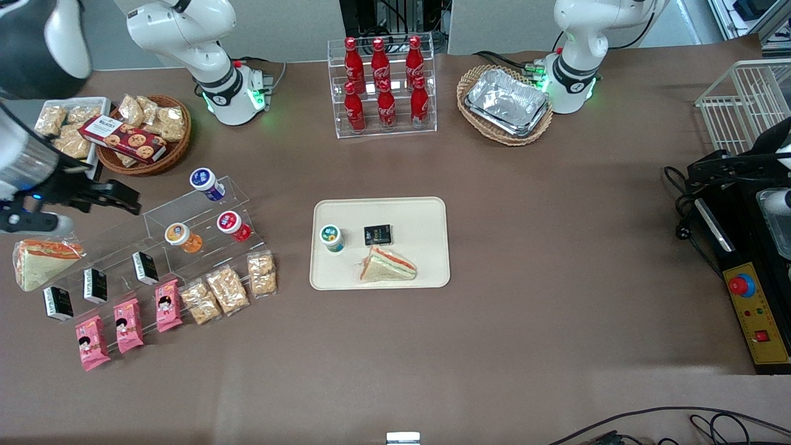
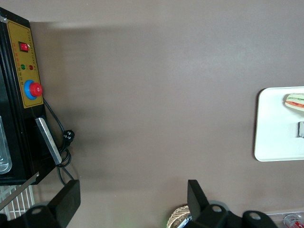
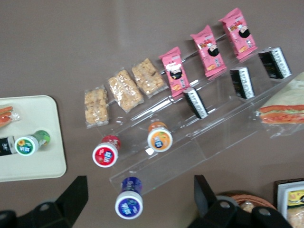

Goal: Place green gum on tray

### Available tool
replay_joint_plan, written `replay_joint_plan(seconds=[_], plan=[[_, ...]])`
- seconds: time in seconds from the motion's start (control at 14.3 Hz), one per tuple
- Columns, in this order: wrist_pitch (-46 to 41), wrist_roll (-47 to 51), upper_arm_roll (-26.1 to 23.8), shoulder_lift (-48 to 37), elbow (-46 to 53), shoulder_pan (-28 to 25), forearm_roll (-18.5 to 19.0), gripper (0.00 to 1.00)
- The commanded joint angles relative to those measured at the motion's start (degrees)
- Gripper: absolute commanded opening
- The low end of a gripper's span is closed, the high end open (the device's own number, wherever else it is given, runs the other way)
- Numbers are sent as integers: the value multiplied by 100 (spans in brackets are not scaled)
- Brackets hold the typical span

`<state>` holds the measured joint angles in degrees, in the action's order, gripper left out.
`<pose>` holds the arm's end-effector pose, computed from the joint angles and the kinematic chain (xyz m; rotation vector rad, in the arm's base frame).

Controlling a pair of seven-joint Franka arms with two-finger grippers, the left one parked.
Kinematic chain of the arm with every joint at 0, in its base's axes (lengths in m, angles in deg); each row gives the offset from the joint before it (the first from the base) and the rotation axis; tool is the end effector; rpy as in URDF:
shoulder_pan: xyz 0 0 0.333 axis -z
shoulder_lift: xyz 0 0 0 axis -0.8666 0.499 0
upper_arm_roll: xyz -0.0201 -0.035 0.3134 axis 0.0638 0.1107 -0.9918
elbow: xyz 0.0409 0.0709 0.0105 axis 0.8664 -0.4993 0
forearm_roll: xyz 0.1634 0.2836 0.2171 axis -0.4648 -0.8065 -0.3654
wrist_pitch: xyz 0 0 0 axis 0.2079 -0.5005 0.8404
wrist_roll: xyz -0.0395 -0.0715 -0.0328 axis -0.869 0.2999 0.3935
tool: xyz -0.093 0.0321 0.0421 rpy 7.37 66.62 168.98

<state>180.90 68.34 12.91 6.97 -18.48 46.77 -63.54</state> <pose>0.5535 0.0013 0.5947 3.1205 -0.1363 -0.0555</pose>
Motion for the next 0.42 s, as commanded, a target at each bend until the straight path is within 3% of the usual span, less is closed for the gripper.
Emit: replay_joint_plan(seconds=[0.0,0.35], plan=[[-326,-515,342,28,333,-24,-117,100],[-388,-569,510,-16,378,-33,-240,100]])
